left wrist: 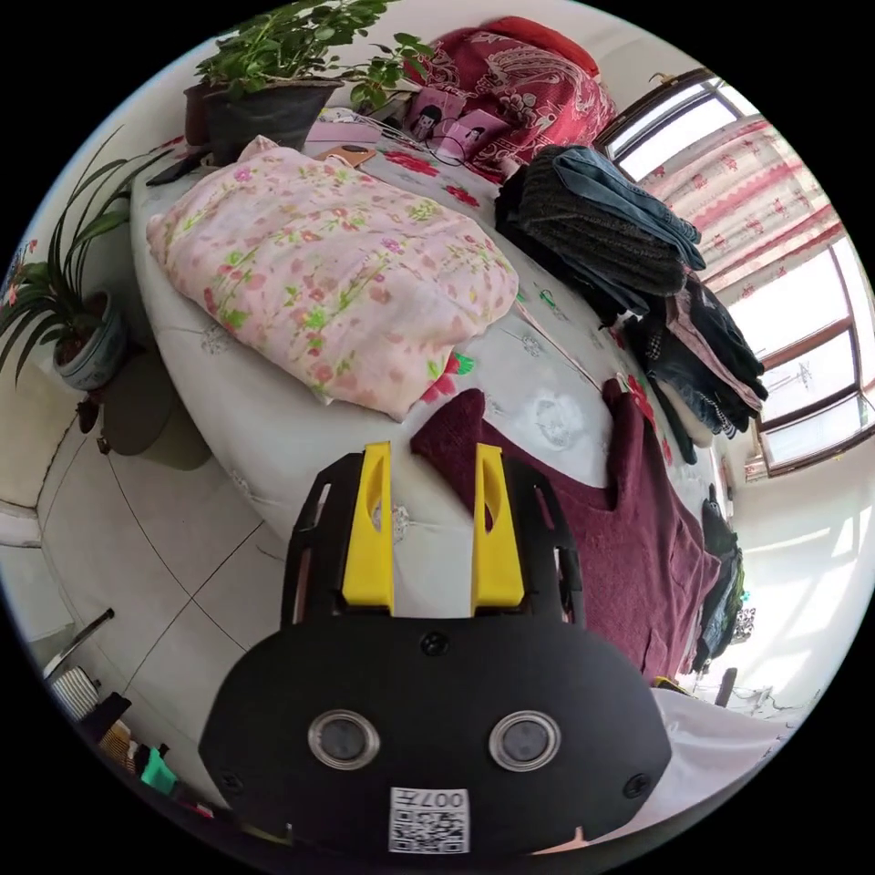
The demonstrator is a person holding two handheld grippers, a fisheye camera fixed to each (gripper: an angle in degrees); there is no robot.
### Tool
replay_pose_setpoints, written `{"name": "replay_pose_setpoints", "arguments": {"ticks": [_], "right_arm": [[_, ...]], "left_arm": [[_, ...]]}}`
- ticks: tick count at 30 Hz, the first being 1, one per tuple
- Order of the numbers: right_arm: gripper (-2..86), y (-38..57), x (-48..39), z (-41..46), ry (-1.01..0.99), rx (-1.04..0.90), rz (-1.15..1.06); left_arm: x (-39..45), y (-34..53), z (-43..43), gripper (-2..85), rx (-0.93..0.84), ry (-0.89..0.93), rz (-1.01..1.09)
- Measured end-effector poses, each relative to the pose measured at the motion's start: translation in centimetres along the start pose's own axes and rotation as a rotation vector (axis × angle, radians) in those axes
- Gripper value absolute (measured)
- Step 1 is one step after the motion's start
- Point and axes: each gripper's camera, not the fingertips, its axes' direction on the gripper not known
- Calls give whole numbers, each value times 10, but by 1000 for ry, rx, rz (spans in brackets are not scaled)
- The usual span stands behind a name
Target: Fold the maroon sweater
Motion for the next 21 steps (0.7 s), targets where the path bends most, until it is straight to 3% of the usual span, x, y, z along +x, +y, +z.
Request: {"name": "replay_pose_setpoints", "arguments": {"ticks": [5,7,10,14,19,21], "right_arm": [[68,1,12,1,0,4,12],[71,3,16,1,-6,14,24],[75,7,23,1,-18,31,42],[79,8,28,1,-14,39,66],[81,7,30,2,9,37,65],[81,7,32,2,6,39,71]], "left_arm": [[31,4,19,37,11,-146,76],[41,8,22,15,-22,-84,101],[69,24,2,2,47,99,155],[159,55,-28,1,37,352,432],[268,116,-15,20,-142,635,719],[306,145,21,47,-300,698,801]]}}
